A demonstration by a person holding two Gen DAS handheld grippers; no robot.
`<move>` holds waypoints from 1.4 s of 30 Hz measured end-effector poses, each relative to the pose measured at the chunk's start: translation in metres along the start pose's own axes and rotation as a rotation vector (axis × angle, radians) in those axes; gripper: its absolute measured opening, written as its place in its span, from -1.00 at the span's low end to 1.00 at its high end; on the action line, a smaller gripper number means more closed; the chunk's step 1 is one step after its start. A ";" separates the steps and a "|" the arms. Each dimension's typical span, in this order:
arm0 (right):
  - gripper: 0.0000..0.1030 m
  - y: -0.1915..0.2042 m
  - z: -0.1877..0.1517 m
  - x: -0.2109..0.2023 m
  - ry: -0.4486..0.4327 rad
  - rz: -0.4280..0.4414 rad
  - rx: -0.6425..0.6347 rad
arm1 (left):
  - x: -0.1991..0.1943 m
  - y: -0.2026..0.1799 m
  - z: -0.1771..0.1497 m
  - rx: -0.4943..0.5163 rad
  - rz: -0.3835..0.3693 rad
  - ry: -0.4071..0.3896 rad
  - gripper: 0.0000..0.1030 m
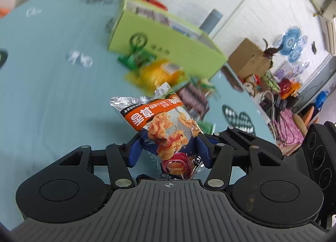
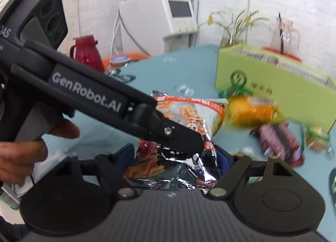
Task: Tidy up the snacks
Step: 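Lift the chip bag and carry it over the green box, then lower the chip bag into the box, release and press it down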
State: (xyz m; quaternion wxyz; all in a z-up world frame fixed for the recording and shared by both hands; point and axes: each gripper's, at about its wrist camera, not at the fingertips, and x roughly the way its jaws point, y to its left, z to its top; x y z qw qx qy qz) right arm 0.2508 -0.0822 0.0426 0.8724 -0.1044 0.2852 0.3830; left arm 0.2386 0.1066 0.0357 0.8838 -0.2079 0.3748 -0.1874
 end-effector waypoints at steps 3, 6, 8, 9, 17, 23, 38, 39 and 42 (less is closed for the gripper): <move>0.60 -0.023 0.029 0.004 -0.043 -0.022 -0.001 | 0.005 -0.010 0.037 0.046 -0.007 -0.033 -0.24; 0.60 -0.056 0.070 0.016 -0.077 -0.063 -0.029 | 0.017 -0.020 0.087 0.100 -0.007 -0.072 -0.22; 0.60 -0.077 0.098 0.031 -0.093 -0.081 -0.034 | 0.030 -0.025 0.124 0.139 0.002 -0.094 -0.20; 0.60 -0.088 0.111 0.040 -0.094 -0.085 -0.028 | 0.039 -0.027 0.144 0.161 0.011 -0.104 -0.20; 0.60 -0.162 0.153 0.123 0.022 -0.084 0.069 | 0.139 0.000 0.233 0.137 0.074 -0.033 -0.09; 0.80 -0.165 0.134 0.135 0.033 -0.074 0.113 | 0.144 0.025 0.218 0.117 0.092 -0.057 0.34; 0.81 -0.117 0.123 0.060 -0.085 -0.159 0.042 | 0.106 -0.018 0.196 0.183 0.241 -0.121 0.35; 0.81 -0.119 0.126 0.072 -0.067 -0.168 0.040 | 0.113 -0.014 0.196 0.175 0.261 -0.105 0.32; 0.66 -0.128 0.133 0.103 -0.011 -0.131 0.052 | 0.133 -0.001 0.196 0.159 0.239 -0.020 -0.02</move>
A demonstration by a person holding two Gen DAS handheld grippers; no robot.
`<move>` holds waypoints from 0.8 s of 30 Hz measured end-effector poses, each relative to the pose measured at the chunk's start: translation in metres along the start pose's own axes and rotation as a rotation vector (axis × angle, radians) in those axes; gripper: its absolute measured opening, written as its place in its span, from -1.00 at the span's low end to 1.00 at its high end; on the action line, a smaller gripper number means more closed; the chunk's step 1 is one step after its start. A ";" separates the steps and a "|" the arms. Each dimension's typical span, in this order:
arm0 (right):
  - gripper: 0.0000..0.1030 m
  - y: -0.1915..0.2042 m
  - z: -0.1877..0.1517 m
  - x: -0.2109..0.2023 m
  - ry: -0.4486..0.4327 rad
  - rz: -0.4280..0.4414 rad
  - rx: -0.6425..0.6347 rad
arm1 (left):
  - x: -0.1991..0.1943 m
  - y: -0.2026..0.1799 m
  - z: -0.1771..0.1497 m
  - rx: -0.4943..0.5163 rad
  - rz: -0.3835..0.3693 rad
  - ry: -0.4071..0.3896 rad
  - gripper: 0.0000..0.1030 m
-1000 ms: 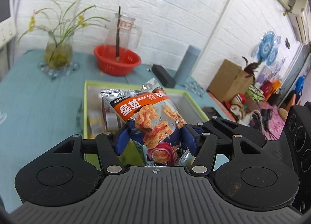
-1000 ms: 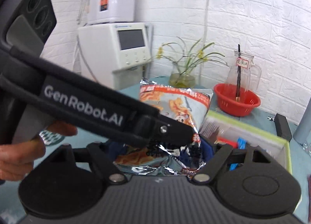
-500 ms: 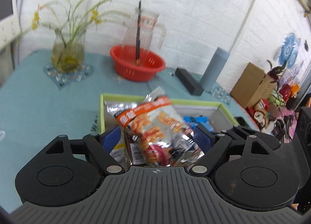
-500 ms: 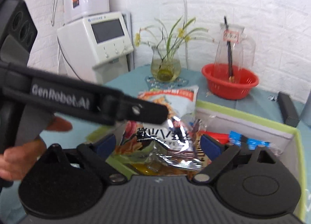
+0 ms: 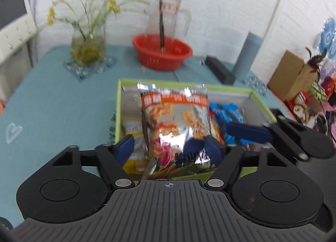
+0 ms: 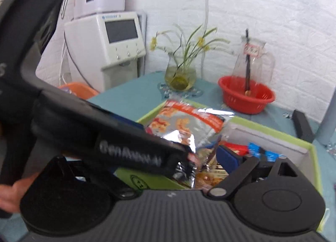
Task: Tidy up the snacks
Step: 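Lower the chip bag into the box, release and press it down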
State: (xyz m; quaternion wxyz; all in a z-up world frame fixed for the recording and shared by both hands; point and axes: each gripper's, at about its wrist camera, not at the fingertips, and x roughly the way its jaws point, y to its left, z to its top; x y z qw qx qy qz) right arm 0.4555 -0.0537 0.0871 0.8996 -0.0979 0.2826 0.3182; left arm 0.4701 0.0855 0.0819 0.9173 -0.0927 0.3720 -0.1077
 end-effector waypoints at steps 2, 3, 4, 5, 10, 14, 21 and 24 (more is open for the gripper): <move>0.46 -0.008 0.000 0.001 -0.009 0.049 0.043 | 0.004 0.008 -0.003 -0.039 -0.053 0.028 -0.40; 0.41 -0.008 0.000 -0.003 -0.020 0.048 0.028 | 0.000 0.009 -0.003 -0.055 -0.068 0.017 -0.43; 0.40 -0.004 -0.001 -0.010 -0.050 0.037 -0.005 | -0.005 0.006 -0.001 -0.050 -0.077 -0.004 -0.47; 0.40 -0.003 -0.001 -0.017 -0.073 0.032 -0.025 | -0.010 0.001 0.001 -0.033 -0.082 -0.024 -0.47; 0.58 -0.027 0.003 -0.049 -0.120 -0.085 -0.055 | -0.008 -0.050 0.024 0.054 -0.164 -0.059 -0.43; 0.71 -0.066 -0.003 -0.057 -0.056 -0.191 -0.032 | 0.027 -0.085 0.036 0.052 -0.272 0.010 -0.37; 0.80 -0.099 -0.040 -0.107 -0.122 -0.202 0.134 | 0.007 -0.087 0.017 0.083 -0.105 -0.129 0.31; 0.80 -0.085 -0.077 -0.130 -0.146 -0.164 0.206 | -0.033 -0.063 -0.004 0.043 -0.104 -0.186 0.44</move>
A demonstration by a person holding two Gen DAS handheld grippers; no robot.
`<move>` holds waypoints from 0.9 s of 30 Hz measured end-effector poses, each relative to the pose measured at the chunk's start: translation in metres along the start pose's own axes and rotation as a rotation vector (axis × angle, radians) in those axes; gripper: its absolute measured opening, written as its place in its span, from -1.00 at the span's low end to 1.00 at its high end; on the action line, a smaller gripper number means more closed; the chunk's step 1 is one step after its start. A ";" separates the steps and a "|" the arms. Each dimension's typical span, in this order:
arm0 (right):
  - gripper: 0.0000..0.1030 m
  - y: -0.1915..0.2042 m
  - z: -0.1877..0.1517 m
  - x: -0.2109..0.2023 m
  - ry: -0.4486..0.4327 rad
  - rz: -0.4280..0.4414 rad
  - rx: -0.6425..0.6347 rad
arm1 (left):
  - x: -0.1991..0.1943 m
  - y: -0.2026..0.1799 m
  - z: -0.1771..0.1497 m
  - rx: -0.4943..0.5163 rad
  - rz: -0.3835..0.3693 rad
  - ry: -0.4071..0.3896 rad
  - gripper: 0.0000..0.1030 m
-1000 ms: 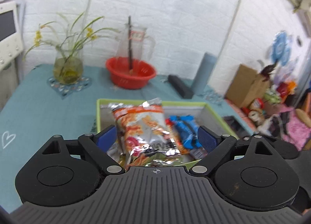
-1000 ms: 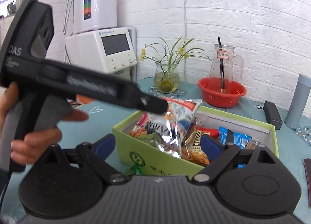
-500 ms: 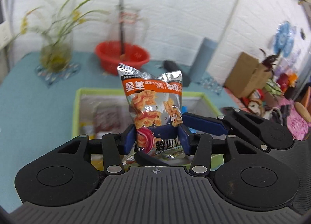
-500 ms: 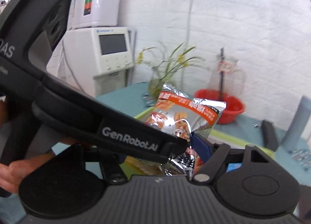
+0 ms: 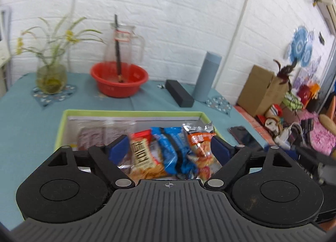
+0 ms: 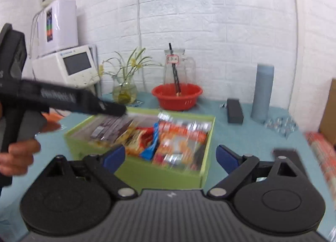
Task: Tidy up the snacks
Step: 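Lower the chip bag into the box, release and press it down, then reach the open left tool to the green snack packet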
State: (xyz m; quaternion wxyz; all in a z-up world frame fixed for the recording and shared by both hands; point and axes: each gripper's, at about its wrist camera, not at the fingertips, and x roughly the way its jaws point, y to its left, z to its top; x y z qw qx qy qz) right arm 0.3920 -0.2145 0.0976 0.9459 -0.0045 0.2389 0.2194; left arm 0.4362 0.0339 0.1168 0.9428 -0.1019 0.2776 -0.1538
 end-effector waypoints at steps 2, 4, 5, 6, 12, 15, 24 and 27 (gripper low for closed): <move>0.80 0.008 -0.028 -0.013 0.024 0.026 0.037 | -0.025 0.011 -0.013 -0.030 0.001 -0.017 0.49; 0.80 0.019 -0.054 -0.021 0.057 0.037 0.053 | -0.043 0.020 -0.031 -0.058 0.016 -0.018 0.51; 0.80 0.026 -0.068 -0.024 0.076 0.035 0.057 | -0.051 0.024 -0.043 -0.073 0.027 -0.007 0.51; 0.80 0.033 -0.079 -0.027 0.094 0.035 0.061 | -0.056 0.027 -0.055 -0.086 0.031 0.010 0.52; 0.80 0.064 -0.115 -0.029 0.171 0.098 0.072 | -0.056 0.021 -0.118 -0.137 -0.056 0.182 0.31; 0.80 0.074 -0.112 -0.023 0.183 0.103 0.028 | -0.041 0.005 -0.130 -0.101 -0.092 0.264 0.13; 0.80 0.096 -0.118 -0.024 0.221 0.149 -0.052 | -0.040 0.005 -0.149 -0.108 -0.084 0.318 -0.14; 0.81 0.116 -0.123 -0.034 0.200 0.198 -0.094 | -0.048 0.003 -0.158 -0.093 -0.101 0.306 -0.55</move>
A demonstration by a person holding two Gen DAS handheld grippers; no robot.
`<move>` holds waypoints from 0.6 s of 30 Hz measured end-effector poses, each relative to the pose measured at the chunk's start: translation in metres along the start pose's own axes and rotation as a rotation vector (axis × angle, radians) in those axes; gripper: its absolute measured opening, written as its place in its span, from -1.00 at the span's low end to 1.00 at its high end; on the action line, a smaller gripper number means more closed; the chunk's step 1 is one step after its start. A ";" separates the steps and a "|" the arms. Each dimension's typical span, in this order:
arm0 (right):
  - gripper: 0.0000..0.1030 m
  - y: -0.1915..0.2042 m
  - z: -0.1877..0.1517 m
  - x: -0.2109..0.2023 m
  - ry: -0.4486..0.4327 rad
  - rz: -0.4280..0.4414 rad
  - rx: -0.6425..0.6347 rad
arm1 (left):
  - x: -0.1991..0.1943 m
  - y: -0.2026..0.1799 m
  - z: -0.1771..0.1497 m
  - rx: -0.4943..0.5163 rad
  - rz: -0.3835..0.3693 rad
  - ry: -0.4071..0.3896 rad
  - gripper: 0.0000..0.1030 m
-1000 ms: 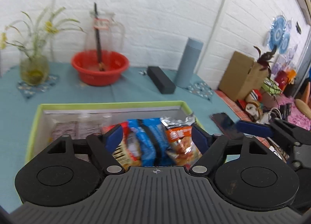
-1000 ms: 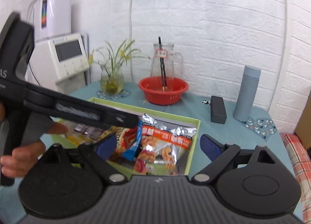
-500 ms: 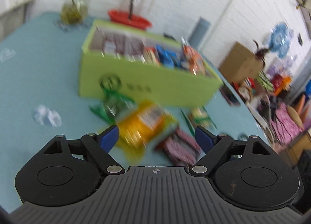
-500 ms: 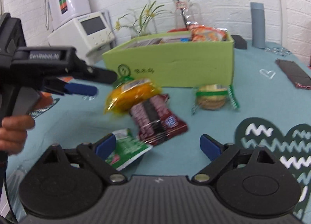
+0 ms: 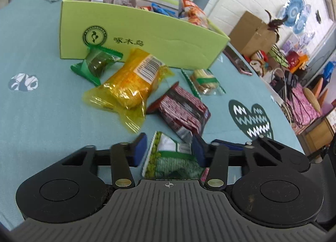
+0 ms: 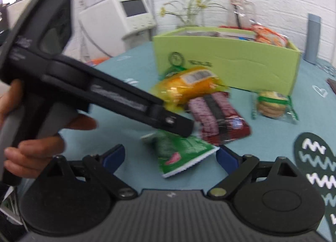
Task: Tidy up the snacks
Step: 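Reach the open left tool to the green snack packet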
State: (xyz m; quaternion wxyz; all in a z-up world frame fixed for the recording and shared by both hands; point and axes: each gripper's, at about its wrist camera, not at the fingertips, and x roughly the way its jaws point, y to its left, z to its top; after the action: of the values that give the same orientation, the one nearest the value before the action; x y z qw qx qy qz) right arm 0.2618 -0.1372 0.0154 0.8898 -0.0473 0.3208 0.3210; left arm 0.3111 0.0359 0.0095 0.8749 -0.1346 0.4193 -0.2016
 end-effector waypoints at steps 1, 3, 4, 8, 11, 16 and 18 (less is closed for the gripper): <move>0.81 0.009 -0.002 -0.002 -0.004 0.001 -0.029 | -0.003 0.000 -0.003 0.001 0.000 -0.009 -0.55; 0.80 0.023 -0.004 -0.008 -0.005 0.024 -0.064 | -0.007 -0.001 -0.007 0.004 -0.006 -0.010 -0.56; 0.80 0.029 -0.007 -0.011 -0.004 0.042 -0.068 | -0.009 -0.001 -0.010 0.008 -0.006 -0.012 -0.57; 0.80 0.052 -0.018 -0.018 0.020 0.063 -0.080 | -0.021 -0.005 -0.025 0.039 -0.002 -0.020 -0.55; 0.80 0.059 -0.022 -0.018 0.024 0.025 -0.084 | -0.034 -0.007 -0.035 0.032 0.032 -0.043 -0.46; 0.80 0.056 -0.019 -0.020 -0.007 -0.023 -0.029 | -0.065 0.004 -0.041 -0.020 0.042 -0.097 -0.11; 0.77 0.057 -0.019 -0.015 -0.011 -0.039 -0.033 | -0.066 0.009 -0.047 -0.052 0.012 -0.065 -0.14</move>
State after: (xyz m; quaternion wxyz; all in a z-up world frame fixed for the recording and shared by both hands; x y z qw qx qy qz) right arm 0.2079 -0.1057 0.0161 0.8968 -0.0667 0.3097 0.3089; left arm 0.2390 0.0720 0.0223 0.8855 -0.1611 0.3965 -0.1809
